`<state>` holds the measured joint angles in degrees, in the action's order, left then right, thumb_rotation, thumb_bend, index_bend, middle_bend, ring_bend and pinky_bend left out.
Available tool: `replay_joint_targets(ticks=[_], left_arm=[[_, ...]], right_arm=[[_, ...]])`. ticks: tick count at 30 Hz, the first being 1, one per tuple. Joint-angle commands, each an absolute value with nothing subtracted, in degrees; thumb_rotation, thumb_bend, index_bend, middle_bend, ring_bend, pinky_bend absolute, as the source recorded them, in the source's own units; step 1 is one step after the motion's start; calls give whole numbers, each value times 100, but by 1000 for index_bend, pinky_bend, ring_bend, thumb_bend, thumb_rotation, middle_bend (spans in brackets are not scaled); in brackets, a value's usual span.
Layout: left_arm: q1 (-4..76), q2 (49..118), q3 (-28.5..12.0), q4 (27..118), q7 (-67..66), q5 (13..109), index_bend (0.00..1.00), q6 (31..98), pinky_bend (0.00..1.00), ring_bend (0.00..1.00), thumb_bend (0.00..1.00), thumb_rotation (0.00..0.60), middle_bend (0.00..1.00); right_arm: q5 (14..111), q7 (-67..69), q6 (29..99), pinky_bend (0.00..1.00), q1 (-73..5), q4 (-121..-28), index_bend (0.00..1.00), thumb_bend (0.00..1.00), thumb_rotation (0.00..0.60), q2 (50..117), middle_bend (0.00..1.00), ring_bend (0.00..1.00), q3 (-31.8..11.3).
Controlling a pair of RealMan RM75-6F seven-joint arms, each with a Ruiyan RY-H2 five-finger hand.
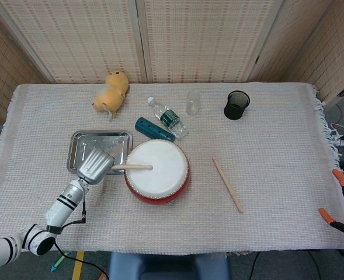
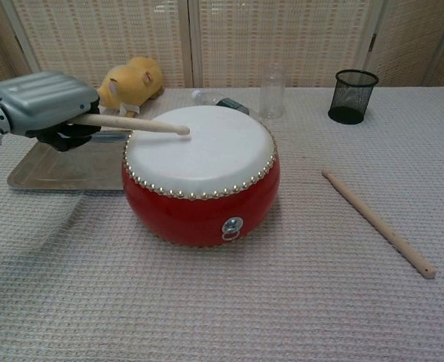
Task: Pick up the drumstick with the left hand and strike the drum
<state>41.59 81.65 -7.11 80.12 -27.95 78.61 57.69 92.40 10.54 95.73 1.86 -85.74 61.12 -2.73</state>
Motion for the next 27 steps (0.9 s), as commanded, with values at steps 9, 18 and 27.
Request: replay_joint_targets(ticks=[9,18,27], left_arm=[[4048,7966,-1048,8586,-1789,7552,1000,5990,1000,949,606,600,1000],[4316,8262,-600,7853,-3163,7866,1000,5702,1000,941,605,600,1000],[4089,7987,-1154,8547,-1803,7528,1000,6146,1000,940,606,600,1000]], right_arm=[[9233,1083,9599,74,205,-8549,24,204,600,6124,140,0,-270],[9223,1093,9579,74,205,-8533,24,204,600,6127,140,0,-263],[9204,1093,9605,74,236,-8536,24,204,600,6132,140,0,-259]])
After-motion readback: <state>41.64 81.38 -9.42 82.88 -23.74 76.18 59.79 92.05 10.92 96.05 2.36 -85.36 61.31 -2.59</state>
